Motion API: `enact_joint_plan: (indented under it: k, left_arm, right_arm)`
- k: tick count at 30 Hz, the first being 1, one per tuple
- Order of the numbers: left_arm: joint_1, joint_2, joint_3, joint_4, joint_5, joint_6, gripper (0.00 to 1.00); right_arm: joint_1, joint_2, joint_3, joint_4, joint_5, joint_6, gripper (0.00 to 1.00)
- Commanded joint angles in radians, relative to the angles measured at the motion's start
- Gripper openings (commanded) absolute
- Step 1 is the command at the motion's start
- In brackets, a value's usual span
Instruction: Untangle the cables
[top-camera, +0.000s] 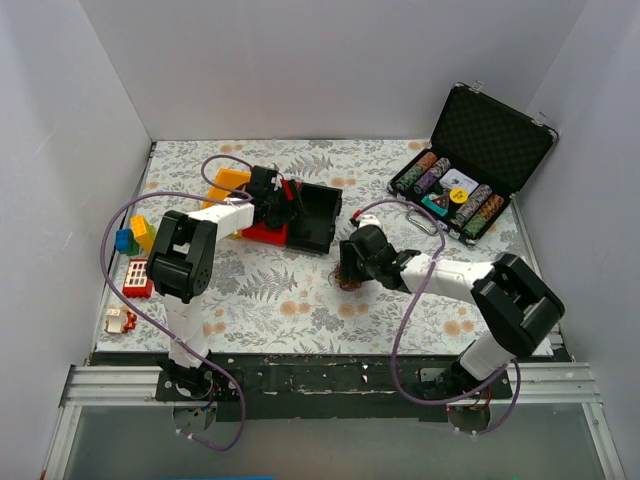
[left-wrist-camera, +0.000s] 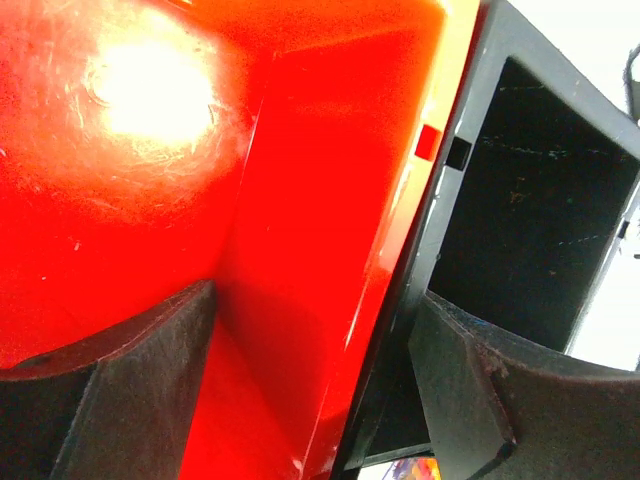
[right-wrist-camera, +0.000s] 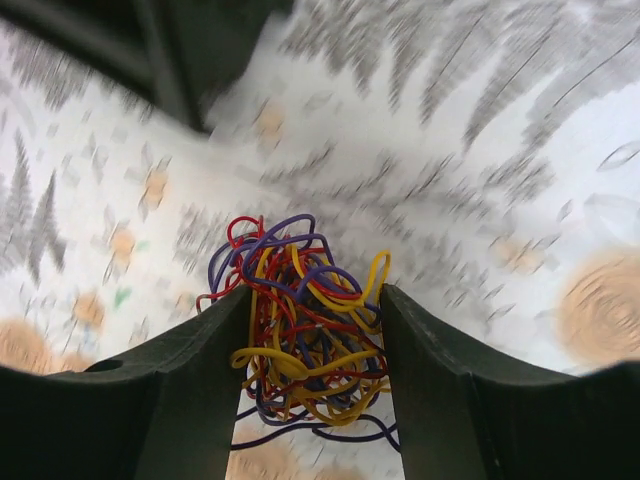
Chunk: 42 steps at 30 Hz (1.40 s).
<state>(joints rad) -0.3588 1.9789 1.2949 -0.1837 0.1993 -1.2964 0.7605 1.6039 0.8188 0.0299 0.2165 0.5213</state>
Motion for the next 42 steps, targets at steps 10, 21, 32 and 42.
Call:
enact_joint_plan:
  k: [10, 21, 32, 42]
  left_arm:
    - [-0.081, -0.035, -0.128, 0.046, 0.158, -0.173, 0.69]
    - [-0.068, -0.120, -0.004, -0.123, 0.219, -0.139, 0.94]
    - [0.136, -0.229, 0.163, -0.257, 0.367, 0.026, 0.98]
    - [0.167, -0.267, 0.161, -0.277, -0.093, 0.377, 0.98]
  right_arm:
    - [0.203, -0.228, -0.115, -0.125, 0.003, 0.100, 0.77]
    - [0.097, -0.317, 0.054, -0.275, 0.199, -0.003, 0.88]
    - [-0.070, -0.023, 0.276, -0.114, 0.018, -0.055, 0.84]
    - [-0.092, 0.194, 0.411, -0.191, 0.006, -0.035, 0.58]
